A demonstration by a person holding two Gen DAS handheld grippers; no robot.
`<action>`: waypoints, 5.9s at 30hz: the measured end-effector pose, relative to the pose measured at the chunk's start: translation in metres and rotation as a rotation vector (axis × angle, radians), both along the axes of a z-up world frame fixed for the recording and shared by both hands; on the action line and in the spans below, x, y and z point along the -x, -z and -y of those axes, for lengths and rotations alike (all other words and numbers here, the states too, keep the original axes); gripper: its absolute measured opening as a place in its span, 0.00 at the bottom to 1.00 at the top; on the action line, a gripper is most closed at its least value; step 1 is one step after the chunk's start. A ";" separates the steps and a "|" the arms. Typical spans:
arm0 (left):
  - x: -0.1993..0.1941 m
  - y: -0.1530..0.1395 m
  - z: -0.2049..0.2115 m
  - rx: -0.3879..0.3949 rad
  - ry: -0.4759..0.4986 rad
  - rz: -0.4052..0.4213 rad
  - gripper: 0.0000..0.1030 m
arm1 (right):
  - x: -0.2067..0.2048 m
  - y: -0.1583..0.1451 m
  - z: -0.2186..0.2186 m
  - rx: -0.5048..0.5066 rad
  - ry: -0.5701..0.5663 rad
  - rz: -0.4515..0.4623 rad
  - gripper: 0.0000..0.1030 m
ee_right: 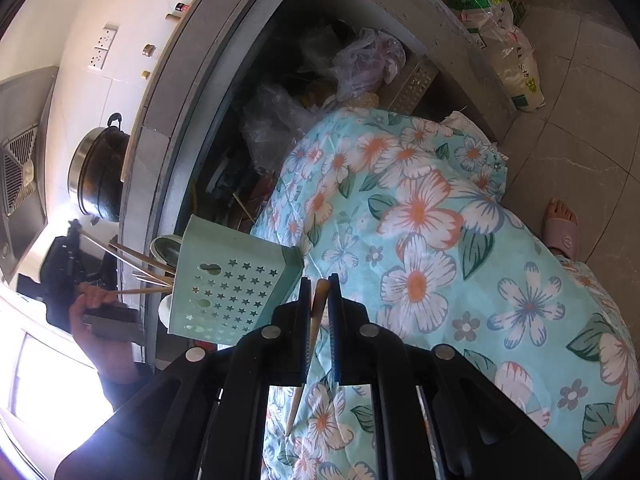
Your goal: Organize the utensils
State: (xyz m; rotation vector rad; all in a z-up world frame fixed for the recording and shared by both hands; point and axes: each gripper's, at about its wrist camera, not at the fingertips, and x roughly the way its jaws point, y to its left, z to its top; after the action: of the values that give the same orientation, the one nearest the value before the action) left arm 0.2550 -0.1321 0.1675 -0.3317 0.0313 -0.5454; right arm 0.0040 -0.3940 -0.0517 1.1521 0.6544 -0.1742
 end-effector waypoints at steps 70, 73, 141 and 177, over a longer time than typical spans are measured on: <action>0.174 0.120 -0.077 -0.419 0.128 -0.317 0.92 | -0.029 -0.135 -0.119 0.684 -0.155 0.111 0.53; 0.171 0.125 -0.071 -0.448 0.098 -0.358 0.92 | -0.016 -0.103 -0.134 0.712 -0.184 -0.023 0.58; 0.157 0.127 -0.113 -0.588 -0.444 -0.562 0.92 | -0.038 -0.103 -0.184 1.040 -0.303 -0.270 0.89; 0.156 0.130 -0.116 -0.590 -0.452 -0.585 0.92 | -0.038 -0.103 -0.188 1.039 -0.311 -0.273 0.89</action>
State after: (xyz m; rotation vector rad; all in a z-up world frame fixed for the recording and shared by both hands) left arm 0.0991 -0.0163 0.0374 0.0935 0.6557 0.0370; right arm 0.0421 -0.2064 0.0518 0.0219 0.8225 -0.3545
